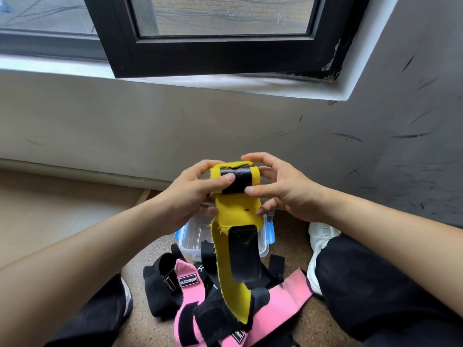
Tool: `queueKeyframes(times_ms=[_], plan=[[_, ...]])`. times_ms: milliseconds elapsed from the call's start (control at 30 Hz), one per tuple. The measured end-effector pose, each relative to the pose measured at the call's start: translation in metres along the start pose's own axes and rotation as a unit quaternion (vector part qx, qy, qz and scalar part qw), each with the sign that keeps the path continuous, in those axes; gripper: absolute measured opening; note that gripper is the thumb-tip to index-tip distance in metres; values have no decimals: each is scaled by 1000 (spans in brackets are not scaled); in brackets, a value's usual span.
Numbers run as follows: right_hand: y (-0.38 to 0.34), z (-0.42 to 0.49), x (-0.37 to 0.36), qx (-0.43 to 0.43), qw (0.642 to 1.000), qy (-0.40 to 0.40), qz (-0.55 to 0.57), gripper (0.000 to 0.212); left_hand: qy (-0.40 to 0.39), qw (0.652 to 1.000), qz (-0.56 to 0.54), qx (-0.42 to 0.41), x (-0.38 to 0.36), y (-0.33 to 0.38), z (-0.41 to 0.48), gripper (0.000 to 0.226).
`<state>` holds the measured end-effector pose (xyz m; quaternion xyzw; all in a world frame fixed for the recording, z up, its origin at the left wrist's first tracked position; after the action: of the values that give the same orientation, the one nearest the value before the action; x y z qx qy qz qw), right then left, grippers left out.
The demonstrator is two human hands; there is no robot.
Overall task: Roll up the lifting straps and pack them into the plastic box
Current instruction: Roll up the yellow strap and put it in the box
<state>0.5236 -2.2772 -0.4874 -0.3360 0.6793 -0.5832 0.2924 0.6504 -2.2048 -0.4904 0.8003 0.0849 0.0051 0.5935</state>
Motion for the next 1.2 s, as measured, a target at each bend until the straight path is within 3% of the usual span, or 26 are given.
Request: queueKeyframes(times_ms=[200, 433, 600, 667, 767, 967, 1067, 1200], plan=[[4, -1, -1, -46, 999, 5, 5, 42, 16, 995, 42, -90, 0, 18, -6, 48], [-5, -2, -2, -25, 1000, 13, 8, 41, 2, 983, 84, -161, -7, 29, -13, 52], [-6, -1, -2, -16, 999, 18, 32, 42, 17, 988, 113, -100, 3, 17, -6, 63], [-8, 0, -1, -2, 999, 21, 28, 48, 7, 990, 121, -65, 4, 11, -3, 58], [-11, 2, 0, 24, 999, 24, 20, 40, -32, 991, 125, -33, -2, 7, -4, 50], [-20, 2, 2, 69, 997, 27, 13, 32, -54, 992, 113, -9, -4, 5, -7, 48], [-22, 1, 3, 82, 996, 25, 7, 37, -53, 994, 100, -2, -4, 5, -7, 56], [-26, -2, -1, 105, 994, 3, -31, 46, -23, 995, 94, -27, -1, 7, -7, 49]])
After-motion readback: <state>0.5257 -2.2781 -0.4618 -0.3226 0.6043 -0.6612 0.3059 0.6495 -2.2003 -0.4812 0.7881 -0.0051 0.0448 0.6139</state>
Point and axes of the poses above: each hand's wrist, its own z-axis towards the middle knuckle, its own x-axis out of the back of the hand, y = z × x, the point moved 10 cm from there along z, towards the middle knuckle, and after that the axes turned 3 degrees about x, right-handed, at the moved point
